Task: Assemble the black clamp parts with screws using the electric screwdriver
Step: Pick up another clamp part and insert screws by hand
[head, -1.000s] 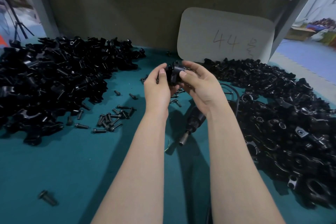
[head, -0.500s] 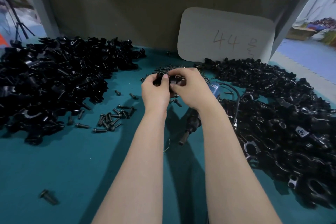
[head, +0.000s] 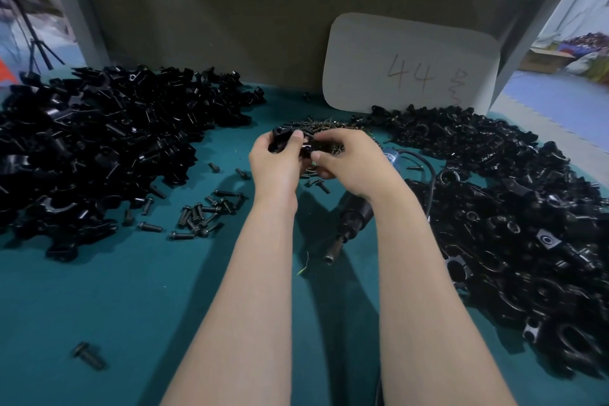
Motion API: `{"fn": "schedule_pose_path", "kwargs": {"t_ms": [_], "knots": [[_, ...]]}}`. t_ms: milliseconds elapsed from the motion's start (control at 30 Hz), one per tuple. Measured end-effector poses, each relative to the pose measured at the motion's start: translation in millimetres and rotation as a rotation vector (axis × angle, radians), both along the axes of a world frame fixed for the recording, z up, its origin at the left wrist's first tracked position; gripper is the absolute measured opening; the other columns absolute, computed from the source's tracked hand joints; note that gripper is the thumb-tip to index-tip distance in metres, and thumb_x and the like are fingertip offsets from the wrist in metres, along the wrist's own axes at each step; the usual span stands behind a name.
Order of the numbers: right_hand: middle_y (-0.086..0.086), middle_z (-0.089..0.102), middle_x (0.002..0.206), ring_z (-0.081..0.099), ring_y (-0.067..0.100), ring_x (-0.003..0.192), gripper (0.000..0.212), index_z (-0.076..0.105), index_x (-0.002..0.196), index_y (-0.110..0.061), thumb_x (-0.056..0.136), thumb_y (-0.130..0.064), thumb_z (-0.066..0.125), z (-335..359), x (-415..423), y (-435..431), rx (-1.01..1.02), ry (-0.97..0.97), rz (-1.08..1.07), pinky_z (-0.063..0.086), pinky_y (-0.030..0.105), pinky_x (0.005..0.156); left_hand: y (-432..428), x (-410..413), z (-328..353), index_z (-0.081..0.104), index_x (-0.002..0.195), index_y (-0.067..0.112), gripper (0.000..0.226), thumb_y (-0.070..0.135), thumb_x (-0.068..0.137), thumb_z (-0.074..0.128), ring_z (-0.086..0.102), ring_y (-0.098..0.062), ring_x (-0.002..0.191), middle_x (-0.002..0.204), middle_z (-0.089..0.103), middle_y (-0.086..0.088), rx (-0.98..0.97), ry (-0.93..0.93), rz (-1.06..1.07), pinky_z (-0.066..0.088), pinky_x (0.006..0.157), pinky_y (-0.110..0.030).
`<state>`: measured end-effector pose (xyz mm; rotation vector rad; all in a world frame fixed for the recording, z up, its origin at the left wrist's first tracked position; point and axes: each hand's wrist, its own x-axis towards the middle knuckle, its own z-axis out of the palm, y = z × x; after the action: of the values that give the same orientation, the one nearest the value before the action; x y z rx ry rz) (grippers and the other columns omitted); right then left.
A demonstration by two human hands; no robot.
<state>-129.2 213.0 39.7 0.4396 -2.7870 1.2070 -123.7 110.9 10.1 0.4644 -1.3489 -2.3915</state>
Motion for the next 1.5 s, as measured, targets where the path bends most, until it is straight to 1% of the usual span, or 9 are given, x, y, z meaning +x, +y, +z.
{"fn": "schedule_pose_path", "kwargs": {"t_ms": [167,333,467,600,767,1200,1267,1367,1500], "knots": [[-0.011,0.06,0.091,0.056,0.01,0.091,0.018,0.064,0.103,-0.024,0.086,-0.024,0.069,1,0,9,0.009,0.0,-0.014,0.041,0.023,0.082,2,-4,-3,0.053,0.089,0.022,0.009,0.02,0.097,0.057,0.067,-0.029,0.101,0.1,0.063,-0.007,-0.05,-0.025,0.007,0.058,0.081,-0.03],[0.003,0.064,0.093,0.061,0.018,0.087,0.027,0.055,0.098,-0.014,0.081,-0.022,0.075,0,-2,8,-0.371,0.003,-0.19,0.051,0.031,0.083,6,-4,1,0.049,0.118,0.014,0.023,0.028,0.099,0.052,0.064,-0.015,0.088,0.093,0.058,-0.002,0.052,0.121,-0.158,0.054,0.091,-0.031],[-0.011,0.058,0.083,0.059,0.013,0.085,0.021,0.052,0.095,-0.018,0.085,-0.021,0.07,-3,-3,-4,-0.271,0.077,-0.21,0.049,0.026,0.078,16,-1,3,0.048,0.128,0.023,0.033,0.023,0.096,0.057,0.061,-0.012,0.1,0.107,0.063,0.0,-0.327,0.144,-0.233,0.049,0.086,-0.024],[-0.009,0.062,0.091,0.058,0.012,0.089,0.017,0.06,0.104,-0.016,0.088,-0.02,0.064,-6,-1,-6,-0.177,0.145,-0.237,0.046,0.024,0.079,15,-2,5,0.049,0.117,0.028,0.028,0.011,0.095,0.056,0.055,-0.007,0.075,0.087,0.059,0.001,-0.396,0.159,-0.19,0.047,0.062,-0.009],[-0.007,0.066,0.089,0.062,0.013,0.091,0.019,0.069,0.105,-0.017,0.088,-0.022,0.065,-4,4,-8,-0.183,0.218,-0.227,0.051,0.031,0.084,15,-1,7,0.053,0.12,0.023,0.026,0.015,0.095,0.057,0.057,-0.009,0.084,0.103,0.066,-0.005,-0.477,0.159,-0.152,0.051,0.08,-0.023],[-0.009,0.065,0.091,0.057,0.006,0.085,0.022,0.068,0.109,-0.019,0.088,-0.023,0.065,-5,1,-8,-0.115,0.246,-0.168,0.044,0.011,0.072,14,2,9,0.056,0.125,0.014,0.03,0.024,0.097,0.053,0.062,-0.018,0.102,0.112,0.065,-0.005,-0.544,0.077,-0.075,0.051,0.095,-0.042],[-0.014,0.061,0.086,0.054,0.0,0.077,0.025,0.066,0.112,-0.019,0.087,-0.021,0.065,-4,0,-8,-0.077,0.192,-0.114,0.04,0.003,0.066,8,3,8,0.06,0.119,0.01,0.026,0.024,0.098,0.051,0.063,-0.018,0.099,0.108,0.066,-0.005,-0.468,0.035,-0.044,0.052,0.094,-0.04],[-0.008,0.064,0.093,0.057,0.005,0.081,0.026,0.064,0.116,-0.017,0.091,-0.018,0.061,-8,-3,-7,-0.031,0.133,-0.183,0.045,0.016,0.077,-2,5,6,0.061,0.095,0.005,0.017,0.018,0.1,0.05,0.067,-0.018,0.078,0.095,0.062,-0.009,-0.079,0.016,-0.052,0.059,0.079,-0.028],[0.011,0.063,0.116,0.059,0.026,0.102,0.028,0.061,0.118,-0.013,0.091,-0.011,0.055,-16,-7,-16,0.379,-0.07,-0.275,0.045,0.029,0.075,-12,5,3,0.053,0.091,0.006,0.017,0.02,0.1,0.052,0.07,-0.02,0.072,0.097,0.063,-0.02,0.248,-0.006,-0.081,0.059,0.066,-0.02]]}}
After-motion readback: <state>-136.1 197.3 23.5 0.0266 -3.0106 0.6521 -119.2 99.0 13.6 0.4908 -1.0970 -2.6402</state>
